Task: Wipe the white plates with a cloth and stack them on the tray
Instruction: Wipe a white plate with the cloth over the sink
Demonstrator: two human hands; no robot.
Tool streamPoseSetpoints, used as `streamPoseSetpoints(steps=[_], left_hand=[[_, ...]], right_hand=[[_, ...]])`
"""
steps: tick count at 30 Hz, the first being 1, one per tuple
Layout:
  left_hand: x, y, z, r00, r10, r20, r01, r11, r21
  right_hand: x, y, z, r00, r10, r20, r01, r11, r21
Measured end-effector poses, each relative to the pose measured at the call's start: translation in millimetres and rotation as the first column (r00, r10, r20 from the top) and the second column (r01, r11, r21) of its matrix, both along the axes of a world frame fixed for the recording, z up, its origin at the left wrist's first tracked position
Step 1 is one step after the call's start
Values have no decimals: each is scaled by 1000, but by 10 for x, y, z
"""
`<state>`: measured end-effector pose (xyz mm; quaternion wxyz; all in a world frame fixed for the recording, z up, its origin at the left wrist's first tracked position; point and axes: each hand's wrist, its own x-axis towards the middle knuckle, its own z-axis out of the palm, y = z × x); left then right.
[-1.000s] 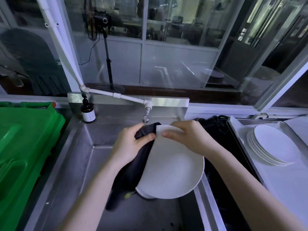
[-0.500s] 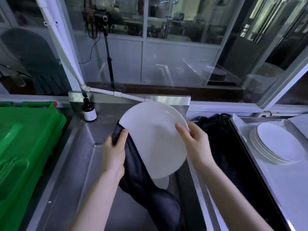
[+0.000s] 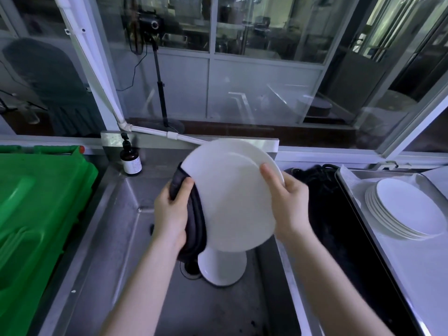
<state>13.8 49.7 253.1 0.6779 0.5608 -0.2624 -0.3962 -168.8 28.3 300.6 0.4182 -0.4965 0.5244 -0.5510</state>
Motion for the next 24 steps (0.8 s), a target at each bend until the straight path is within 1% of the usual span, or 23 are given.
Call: streamPoseSetpoints(steps=[1, 2, 3, 4, 5, 7, 9, 10, 11, 13, 14, 15, 16, 17, 19, 21, 22, 23, 24], left_hand=[[-47, 0, -14, 995, 72, -62, -70, 997, 36], [-67, -4, -31, 990, 108, -93, -102, 993, 64], [-67, -9, -47, 987, 117, -110, -109, 991, 78], [-45, -8, -62, 987, 113, -115, -104, 991, 81], [-11, -4, -73, 988, 104, -112, -96, 993, 75], [84, 13, -72, 997, 70, -41, -67, 996, 56], [142, 36, -40, 991, 5, 133, -8, 1000, 27], [147, 39, -19, 967, -39, 251, 38, 999, 11], [145, 35, 10, 924, -88, 373, 96, 995, -2], [113, 14, 78, 796, -199, 571, 251, 968, -13], [86, 8, 103, 737, -255, 626, 326, 945, 1], [54, 10, 117, 696, -301, 652, 383, 924, 18], [27, 17, 114, 680, -330, 655, 414, 910, 29], [10, 28, 100, 684, -341, 645, 424, 905, 28], [1, 50, 53, 706, -336, 623, 417, 909, 18], [20, 77, 4, 716, -325, 618, 389, 920, 33], [26, 94, -36, 738, -301, 604, 349, 936, 40], [30, 115, -83, 795, -260, 548, 281, 959, 48], [21, 133, -133, 879, -195, 435, 189, 980, 57]], right_hand=[[93, 54, -72, 989, -88, 118, 84, 996, 38], [170, 99, -140, 973, -141, 183, 129, 989, 72], [210, 120, -204, 969, -145, 201, 129, 987, 92], [209, 120, -246, 976, -106, 189, 89, 991, 101], [166, 102, -250, 987, -47, 156, 32, 995, 99], [-9, 19, -164, 996, 91, 14, -92, 994, 66], [-186, -110, 42, 956, 238, -172, -236, 971, 34], [-233, -169, 159, 900, 317, -298, -318, 947, 47], [-253, -212, 260, 813, 385, -436, -390, 917, 82], [-233, -270, 365, 604, 443, -663, -481, 865, 140], [-205, -271, 378, 522, 451, -724, -518, 842, 151], [-169, -253, 375, 470, 461, -753, -552, 819, 157], [-140, -230, 347, 448, 463, -765, -570, 807, 155], [-119, -203, 306, 449, 452, -770, -574, 807, 139], [-113, -150, 219, 487, 407, -773, -561, 824, 80], [-130, -135, 158, 546, 382, -746, -531, 846, 44], [-146, -140, 139, 592, 367, -718, -492, 869, 39], [-168, -141, 119, 651, 330, -683, -428, 903, 28], [-183, -135, 81, 723, 262, -639, -338, 941, 3]])
